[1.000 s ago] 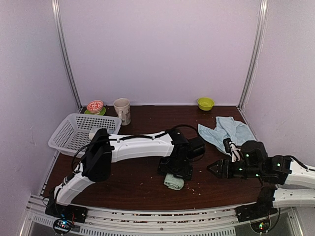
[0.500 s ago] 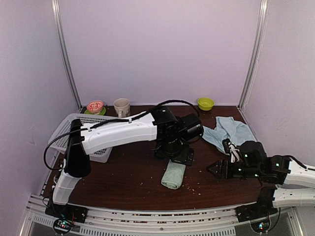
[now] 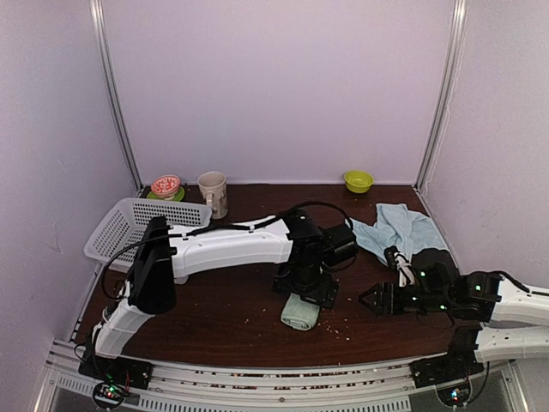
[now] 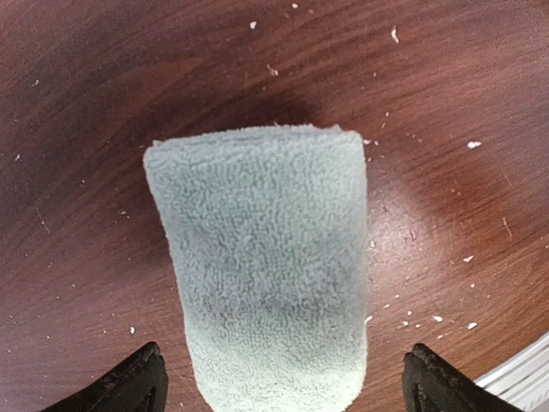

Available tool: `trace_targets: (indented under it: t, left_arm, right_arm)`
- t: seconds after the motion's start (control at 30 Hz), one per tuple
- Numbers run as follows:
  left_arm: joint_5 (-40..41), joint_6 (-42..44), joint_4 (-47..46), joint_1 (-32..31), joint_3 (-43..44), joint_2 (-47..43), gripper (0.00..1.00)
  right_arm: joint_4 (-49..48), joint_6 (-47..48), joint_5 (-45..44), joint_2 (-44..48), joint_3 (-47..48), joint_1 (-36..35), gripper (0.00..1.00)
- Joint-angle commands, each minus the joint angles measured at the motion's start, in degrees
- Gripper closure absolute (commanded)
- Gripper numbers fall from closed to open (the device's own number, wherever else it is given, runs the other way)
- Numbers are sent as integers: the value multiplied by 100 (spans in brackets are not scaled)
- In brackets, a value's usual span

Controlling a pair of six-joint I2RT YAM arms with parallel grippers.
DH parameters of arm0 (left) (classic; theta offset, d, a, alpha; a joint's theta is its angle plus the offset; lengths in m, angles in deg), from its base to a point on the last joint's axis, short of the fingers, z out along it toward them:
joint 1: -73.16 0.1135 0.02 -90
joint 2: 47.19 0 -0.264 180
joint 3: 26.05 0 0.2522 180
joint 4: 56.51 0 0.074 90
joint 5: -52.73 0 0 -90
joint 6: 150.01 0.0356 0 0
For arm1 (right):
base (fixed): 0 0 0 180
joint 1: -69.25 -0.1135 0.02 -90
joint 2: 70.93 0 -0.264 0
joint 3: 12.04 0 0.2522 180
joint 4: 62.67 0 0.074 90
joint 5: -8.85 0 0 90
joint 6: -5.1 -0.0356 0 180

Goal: Roll the towels
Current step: Pick up the towel from the center of the board.

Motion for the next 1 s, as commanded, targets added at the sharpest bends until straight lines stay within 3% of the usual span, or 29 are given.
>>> trace_targets:
  t: [0.0,0.83,0.97]
  left_arm:
    - [-142,202,-100,46,-32,76,2]
    - [-730,435,-493,210,-352,582,2]
    - [-745,448,-494,210,-453,639,6]
  right_arm:
    - [-139,-25,-51,-54,14,-9,30]
    - [-198,-30,-68,-184,3,-9,30]
    - [-186,-18,-82,-198,20,-2,30]
